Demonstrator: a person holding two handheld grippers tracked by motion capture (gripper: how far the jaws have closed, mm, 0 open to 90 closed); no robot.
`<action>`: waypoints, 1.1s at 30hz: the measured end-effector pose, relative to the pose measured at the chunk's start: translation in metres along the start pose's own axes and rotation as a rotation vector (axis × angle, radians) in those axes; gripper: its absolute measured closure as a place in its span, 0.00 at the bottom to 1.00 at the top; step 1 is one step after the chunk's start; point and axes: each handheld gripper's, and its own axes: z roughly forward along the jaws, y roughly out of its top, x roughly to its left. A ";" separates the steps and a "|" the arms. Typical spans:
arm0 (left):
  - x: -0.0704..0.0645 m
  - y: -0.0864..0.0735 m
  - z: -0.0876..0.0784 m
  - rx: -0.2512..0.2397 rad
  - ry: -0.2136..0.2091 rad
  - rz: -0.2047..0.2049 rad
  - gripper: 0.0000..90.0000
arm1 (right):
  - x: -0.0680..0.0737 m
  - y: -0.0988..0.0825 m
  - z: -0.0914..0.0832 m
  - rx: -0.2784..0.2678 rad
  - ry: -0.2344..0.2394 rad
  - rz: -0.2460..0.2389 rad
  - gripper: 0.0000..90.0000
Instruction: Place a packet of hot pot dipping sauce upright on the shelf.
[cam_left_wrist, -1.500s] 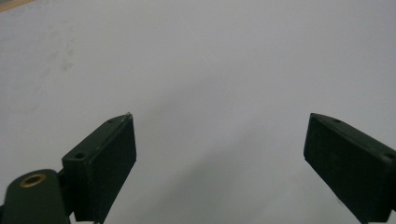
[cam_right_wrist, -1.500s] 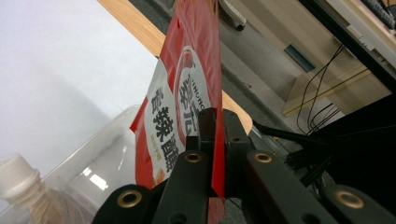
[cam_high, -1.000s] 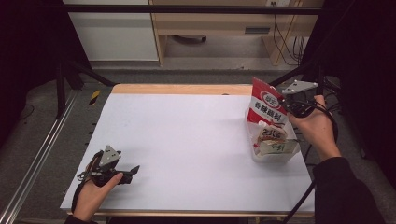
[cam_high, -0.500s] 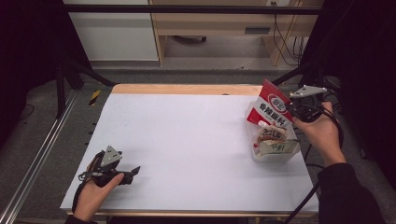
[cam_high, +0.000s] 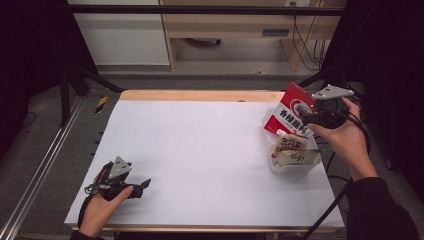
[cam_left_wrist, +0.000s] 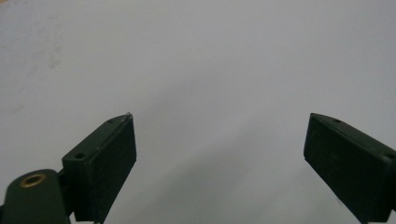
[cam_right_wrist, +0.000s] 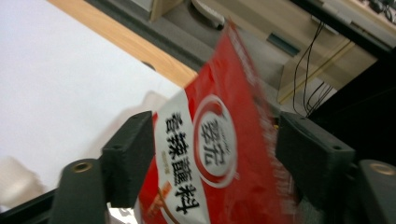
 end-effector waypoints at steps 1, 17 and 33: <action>0.000 0.000 0.000 -0.001 -0.001 0.001 0.10 | 0.003 0.004 -0.004 -0.011 -0.002 -0.003 0.28; 0.001 -0.001 -0.001 -0.010 -0.002 -0.001 0.10 | 0.110 0.032 -0.033 -0.104 0.191 -0.103 0.20; 0.004 -0.002 -0.002 -0.013 0.003 -0.003 0.08 | 0.189 -0.007 -0.016 -0.090 0.329 -0.008 0.13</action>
